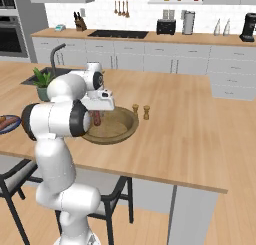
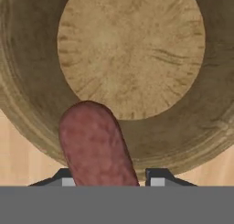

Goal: Place one bun and one sausage from the bowl on each plate.

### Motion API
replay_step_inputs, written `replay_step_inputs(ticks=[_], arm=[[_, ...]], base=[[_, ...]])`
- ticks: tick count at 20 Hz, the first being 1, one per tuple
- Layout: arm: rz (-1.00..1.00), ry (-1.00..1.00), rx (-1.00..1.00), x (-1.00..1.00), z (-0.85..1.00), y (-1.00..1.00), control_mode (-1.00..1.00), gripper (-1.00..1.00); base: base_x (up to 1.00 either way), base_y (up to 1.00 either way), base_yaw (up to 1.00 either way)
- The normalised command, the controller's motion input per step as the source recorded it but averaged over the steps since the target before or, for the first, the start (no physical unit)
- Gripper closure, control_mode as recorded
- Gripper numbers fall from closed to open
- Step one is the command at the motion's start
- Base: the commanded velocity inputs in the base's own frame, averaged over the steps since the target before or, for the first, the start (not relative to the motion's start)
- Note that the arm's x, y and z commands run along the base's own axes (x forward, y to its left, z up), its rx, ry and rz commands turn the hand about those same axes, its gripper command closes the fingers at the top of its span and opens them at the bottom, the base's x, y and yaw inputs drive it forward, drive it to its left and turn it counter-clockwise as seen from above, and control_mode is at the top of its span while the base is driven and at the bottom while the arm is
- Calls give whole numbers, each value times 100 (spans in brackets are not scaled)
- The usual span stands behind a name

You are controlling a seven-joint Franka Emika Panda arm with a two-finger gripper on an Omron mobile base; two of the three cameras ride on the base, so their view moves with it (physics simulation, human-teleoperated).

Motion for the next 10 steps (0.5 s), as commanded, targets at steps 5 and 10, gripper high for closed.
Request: replay_step_inputs(ticks=[5,10], arm=[[-2,0,1,-99,100,-22,-100,100],[-3,-3,0,-100,92,-24,-100,100]], base=[[0,0,0],[0,0,0]])
